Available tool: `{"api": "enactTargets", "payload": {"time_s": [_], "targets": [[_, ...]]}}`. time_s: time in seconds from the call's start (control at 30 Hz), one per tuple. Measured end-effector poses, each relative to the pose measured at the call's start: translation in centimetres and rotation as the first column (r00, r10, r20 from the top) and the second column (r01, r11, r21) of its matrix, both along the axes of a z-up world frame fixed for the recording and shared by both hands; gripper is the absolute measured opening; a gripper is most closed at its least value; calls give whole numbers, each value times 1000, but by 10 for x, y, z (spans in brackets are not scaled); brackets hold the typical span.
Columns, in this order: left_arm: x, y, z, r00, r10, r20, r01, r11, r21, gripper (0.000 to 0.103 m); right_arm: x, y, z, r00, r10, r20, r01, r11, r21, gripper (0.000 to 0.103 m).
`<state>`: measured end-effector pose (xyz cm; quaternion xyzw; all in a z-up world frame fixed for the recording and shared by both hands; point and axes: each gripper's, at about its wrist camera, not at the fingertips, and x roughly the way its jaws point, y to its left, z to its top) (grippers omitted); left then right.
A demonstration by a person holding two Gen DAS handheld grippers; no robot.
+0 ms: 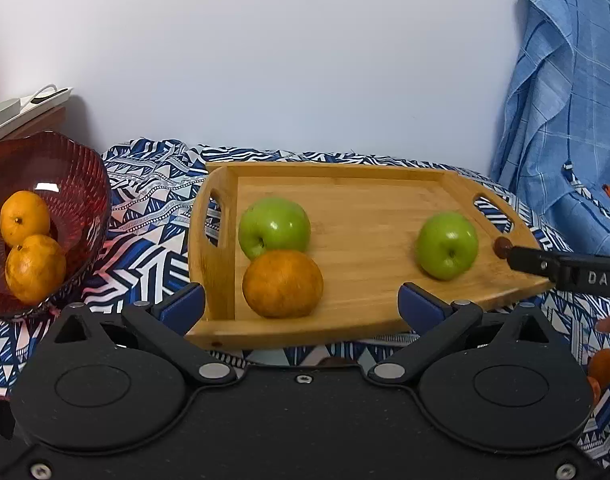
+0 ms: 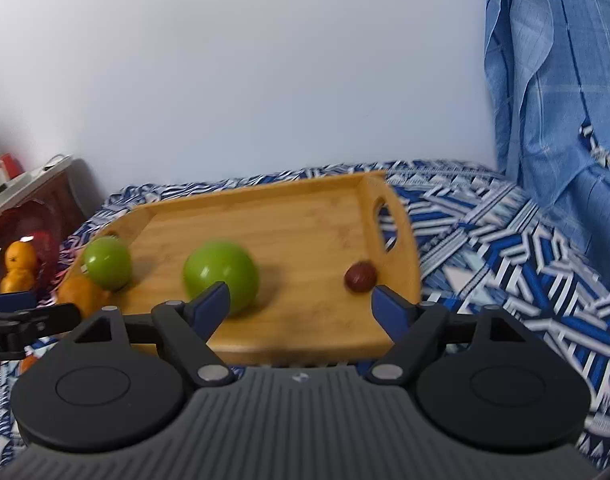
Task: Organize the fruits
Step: 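Open both tools to release the apple and date on the tray, then move both tools back toward the remaining red dates on the tablecloth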
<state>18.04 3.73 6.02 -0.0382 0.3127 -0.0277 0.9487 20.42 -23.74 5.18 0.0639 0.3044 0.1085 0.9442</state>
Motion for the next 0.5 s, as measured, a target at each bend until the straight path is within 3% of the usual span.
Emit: {"api": "enactTargets", "payload": {"time_s": [0.33,0.5], "targets": [[-16,-16,-8,1000,-10,2,10,999,44,103,-27,21,-1,993,114,22,-113,992,-48,90],[-18,-19,-18,999,-13,-38,14,999,43,103,-30,34,-7,987,161,7,-160,983,-86,90]]}}
